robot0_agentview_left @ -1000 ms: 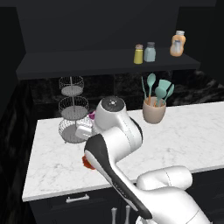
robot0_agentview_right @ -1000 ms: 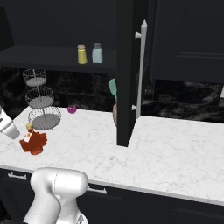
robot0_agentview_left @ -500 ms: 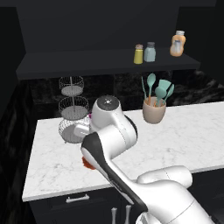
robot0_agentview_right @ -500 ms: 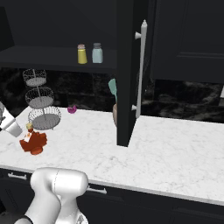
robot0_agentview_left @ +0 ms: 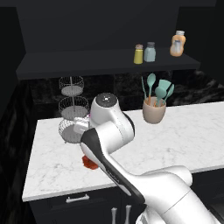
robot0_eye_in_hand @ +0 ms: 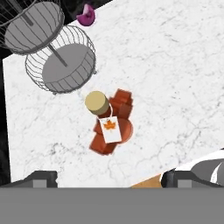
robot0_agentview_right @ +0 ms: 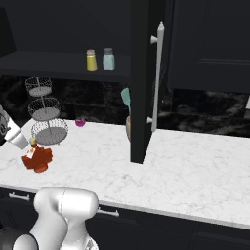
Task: Put the shaker and condiment bottle from the counter next to their counterparts in the cabinet.
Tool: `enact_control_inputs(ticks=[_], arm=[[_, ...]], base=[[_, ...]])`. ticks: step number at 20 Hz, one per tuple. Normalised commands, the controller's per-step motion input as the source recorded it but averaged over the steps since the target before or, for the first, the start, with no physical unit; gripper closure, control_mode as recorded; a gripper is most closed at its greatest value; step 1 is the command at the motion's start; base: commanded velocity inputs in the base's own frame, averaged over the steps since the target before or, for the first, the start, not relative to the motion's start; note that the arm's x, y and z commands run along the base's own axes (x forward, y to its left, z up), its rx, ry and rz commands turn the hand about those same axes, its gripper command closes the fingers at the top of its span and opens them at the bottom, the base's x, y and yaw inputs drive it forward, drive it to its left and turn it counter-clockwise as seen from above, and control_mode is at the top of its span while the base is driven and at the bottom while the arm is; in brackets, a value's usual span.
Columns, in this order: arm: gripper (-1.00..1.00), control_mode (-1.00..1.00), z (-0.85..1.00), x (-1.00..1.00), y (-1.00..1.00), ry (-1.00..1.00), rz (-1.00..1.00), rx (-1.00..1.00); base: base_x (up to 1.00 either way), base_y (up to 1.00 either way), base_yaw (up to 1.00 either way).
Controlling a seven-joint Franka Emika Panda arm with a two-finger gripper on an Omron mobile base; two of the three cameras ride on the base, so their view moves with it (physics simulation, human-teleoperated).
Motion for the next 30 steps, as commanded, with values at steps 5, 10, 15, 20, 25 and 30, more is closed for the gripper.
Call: enact_control_inputs(ticks=[5, 10, 15, 20, 25, 30], arm=[[-1.00, -1.00, -0.12, 0.09, 0.00, -0.05, 0.00, 0.00], [-1.00, -1.00, -0.14, 0.08, 0.00, -0.05, 0.00, 0.00], [-1.00, -1.00, -0.15, 0.12, 0.00, -0.02, 0.00, 0.00], [-1.00, -1.00, -0.09, 0.11, 0.00, 0.00, 0.00, 0.00], [-1.00, -1.00, -0.10, 0.08, 0.00, 0.00, 0.00, 0.00], [-1.00, -1.00, -0.13, 0.04, 0.00, 0.00, 0.00, 0.00]], base=[[0.00, 0.00, 0.00], [0.00, 0.00, 0.00], [0.00, 0.00, 0.00], [0.00, 0.00, 0.00], [0.00, 0.00, 0.00], [0.00, 0.00, 0.00]])
